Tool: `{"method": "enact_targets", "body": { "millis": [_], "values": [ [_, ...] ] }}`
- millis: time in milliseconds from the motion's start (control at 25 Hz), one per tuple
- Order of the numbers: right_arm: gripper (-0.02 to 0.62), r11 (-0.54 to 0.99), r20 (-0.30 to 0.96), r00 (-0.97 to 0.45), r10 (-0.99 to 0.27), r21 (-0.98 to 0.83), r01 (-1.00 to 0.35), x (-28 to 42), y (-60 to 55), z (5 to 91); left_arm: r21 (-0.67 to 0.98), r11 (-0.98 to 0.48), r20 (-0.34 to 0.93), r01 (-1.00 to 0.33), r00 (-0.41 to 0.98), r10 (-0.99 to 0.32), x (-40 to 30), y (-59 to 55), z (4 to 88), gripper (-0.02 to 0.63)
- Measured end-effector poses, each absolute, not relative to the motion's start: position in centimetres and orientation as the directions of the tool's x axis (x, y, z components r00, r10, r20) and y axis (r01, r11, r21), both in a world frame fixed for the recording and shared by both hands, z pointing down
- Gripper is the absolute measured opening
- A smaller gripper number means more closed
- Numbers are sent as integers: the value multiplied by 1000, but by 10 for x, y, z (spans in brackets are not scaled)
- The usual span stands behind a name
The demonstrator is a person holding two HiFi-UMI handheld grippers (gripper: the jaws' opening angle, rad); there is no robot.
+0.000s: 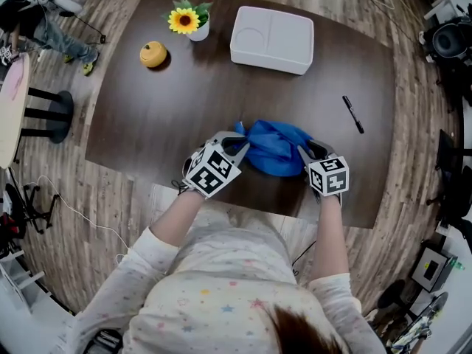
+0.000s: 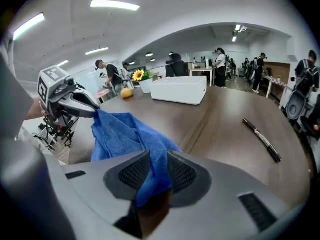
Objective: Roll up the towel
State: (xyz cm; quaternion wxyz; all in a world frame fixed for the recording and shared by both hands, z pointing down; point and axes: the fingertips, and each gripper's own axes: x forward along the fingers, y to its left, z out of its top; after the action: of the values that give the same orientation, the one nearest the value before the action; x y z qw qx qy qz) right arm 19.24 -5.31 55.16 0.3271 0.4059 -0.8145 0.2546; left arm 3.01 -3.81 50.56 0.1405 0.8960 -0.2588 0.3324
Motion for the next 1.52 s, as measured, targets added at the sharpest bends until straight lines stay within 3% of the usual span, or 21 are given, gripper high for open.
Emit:
{"method": "enact_targets", "body": {
  "millis": [200, 480, 880, 1520],
  "values": [
    [18, 553, 764, -445, -467, -141, -821, 191, -51, 558, 91, -818, 670, -567, 643, -371, 27, -35, 508, 32],
    [15, 542, 669, -470, -575, -119, -832, 197, -55, 496, 79, -809, 656, -582, 642, -398, 19, -40, 503, 32],
    [12, 538, 438, -499, -748, -42, -842, 199, -72, 363, 12, -790, 617, -613, 627, -476, 2, -59, 472, 32],
    [12, 596, 305, -551, -777, 77, -799, 166, -76, 272, -68, -776, 539, -627, 632, -557, -20, -73, 418, 21]
  ]
}}
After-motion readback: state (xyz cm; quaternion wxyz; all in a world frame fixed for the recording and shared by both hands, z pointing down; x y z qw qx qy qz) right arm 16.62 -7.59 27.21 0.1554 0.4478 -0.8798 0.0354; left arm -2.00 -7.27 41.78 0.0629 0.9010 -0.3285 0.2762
